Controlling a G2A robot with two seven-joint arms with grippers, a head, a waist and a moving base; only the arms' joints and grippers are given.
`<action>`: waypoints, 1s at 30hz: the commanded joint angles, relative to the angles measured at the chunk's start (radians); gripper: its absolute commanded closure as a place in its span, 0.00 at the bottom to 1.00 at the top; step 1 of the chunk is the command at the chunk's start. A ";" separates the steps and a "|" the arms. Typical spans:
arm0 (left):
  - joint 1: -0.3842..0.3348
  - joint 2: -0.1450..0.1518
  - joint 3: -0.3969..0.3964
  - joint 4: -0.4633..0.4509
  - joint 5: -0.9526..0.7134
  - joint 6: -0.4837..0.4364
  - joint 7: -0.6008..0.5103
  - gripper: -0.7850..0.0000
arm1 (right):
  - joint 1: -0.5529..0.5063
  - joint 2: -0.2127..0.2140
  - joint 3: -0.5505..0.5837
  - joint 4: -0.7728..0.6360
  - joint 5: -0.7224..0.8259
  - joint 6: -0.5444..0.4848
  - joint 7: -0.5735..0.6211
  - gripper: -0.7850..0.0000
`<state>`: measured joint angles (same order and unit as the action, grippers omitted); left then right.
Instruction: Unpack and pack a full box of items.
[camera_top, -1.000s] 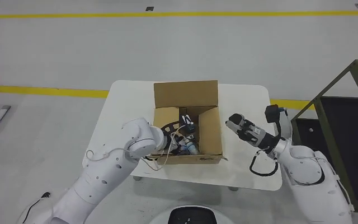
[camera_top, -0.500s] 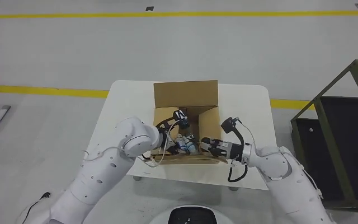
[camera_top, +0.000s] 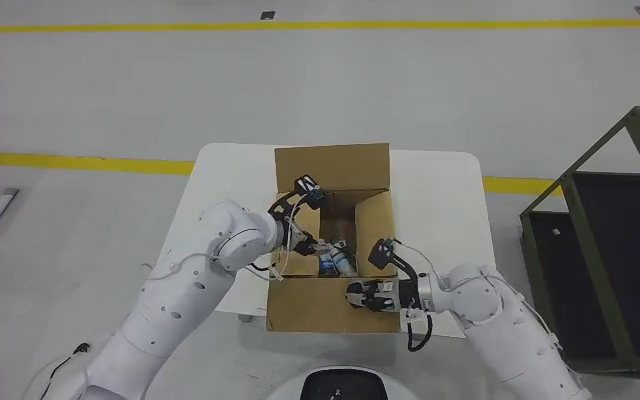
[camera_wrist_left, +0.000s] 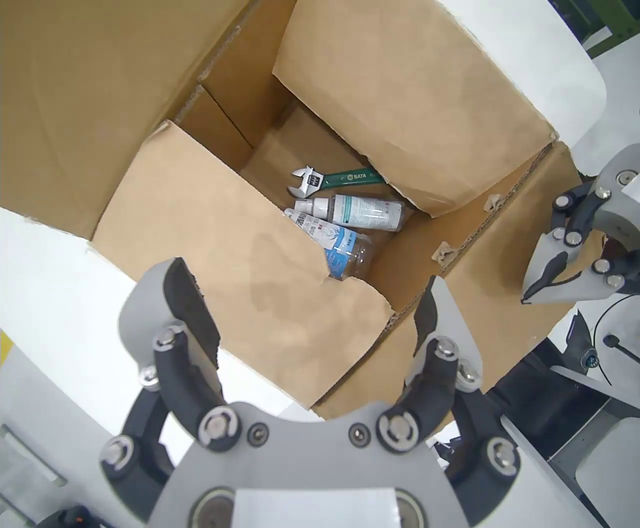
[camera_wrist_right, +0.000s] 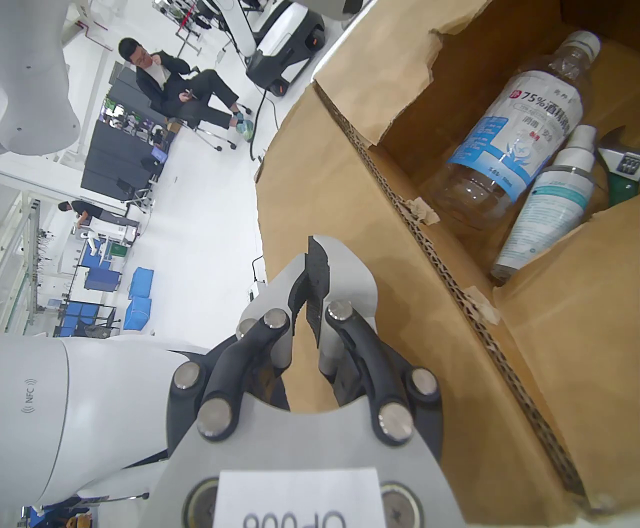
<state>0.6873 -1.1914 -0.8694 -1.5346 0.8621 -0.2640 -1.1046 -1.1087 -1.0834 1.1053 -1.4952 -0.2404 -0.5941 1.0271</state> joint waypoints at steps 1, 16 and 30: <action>-0.004 -0.003 0.021 -0.001 0.066 0.010 0.018 0.00 | 0.006 -0.001 -0.012 0.005 -0.017 0.008 -0.004 1.00; -0.008 -0.025 0.054 0.023 0.148 0.136 0.093 0.00 | -0.132 0.029 0.265 -0.116 -0.194 0.113 -0.532 1.00; -0.008 -0.025 0.054 0.023 0.148 0.136 0.093 0.00 | -0.284 0.001 0.236 -0.099 -0.385 0.527 -0.827 1.00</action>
<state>0.6792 -1.2166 -0.8159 -1.5119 1.0101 -0.1276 -1.0114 -1.3978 -1.0795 1.3550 -1.6069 -0.6348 -0.0615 0.1973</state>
